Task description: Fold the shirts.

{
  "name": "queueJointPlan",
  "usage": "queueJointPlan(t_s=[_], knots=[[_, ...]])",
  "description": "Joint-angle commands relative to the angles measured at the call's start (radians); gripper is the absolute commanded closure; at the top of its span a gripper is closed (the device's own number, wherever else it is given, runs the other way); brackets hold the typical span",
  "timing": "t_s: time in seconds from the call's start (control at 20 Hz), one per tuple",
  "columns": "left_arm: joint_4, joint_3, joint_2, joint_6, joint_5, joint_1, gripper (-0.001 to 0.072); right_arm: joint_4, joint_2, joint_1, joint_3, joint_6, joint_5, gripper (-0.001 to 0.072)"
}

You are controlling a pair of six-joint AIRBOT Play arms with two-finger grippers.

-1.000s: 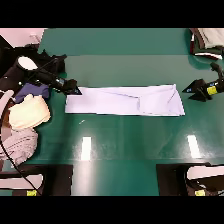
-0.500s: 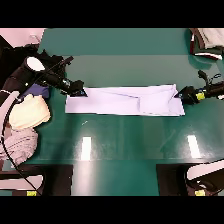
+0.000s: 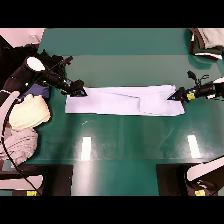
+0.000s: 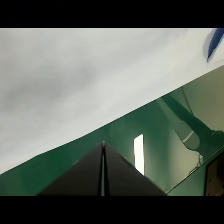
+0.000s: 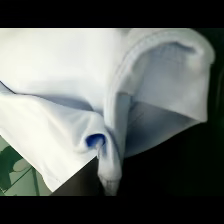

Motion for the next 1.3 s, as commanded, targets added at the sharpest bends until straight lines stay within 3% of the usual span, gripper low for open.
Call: queueJointPlan(t_s=[0.0, 0.3, 0.6, 0.95, 1.25], knots=[[0.000, 0.002, -0.002, -0.031, 0.031, -0.013, 0.0687, 0.019, 0.046, 0.010, 0.001, -0.013, 0.008, 0.0696], [0.000, 0.023, -0.033, -0.032, 0.317, -0.188, 0.0688, 0.018, 0.201, 0.090, 0.158, 0.212, 0.110, 0.0699], [0.000, 0.274, -0.304, -0.032, 0.289, -0.323, 0.0688, 0.018, 0.241, 0.333, 0.447, 0.377, 0.143, 0.0699], [0.007, 0.433, -0.490, -0.048, 0.266, -0.347, 0.0688, 0.013, 0.137, 0.594, 0.726, 0.466, 0.137, 0.0699], [0.084, 0.433, -0.491, -0.048, 0.262, -0.335, 0.0688, 0.013, 0.117, 0.689, 0.654, 0.471, 0.050, 0.0699]])
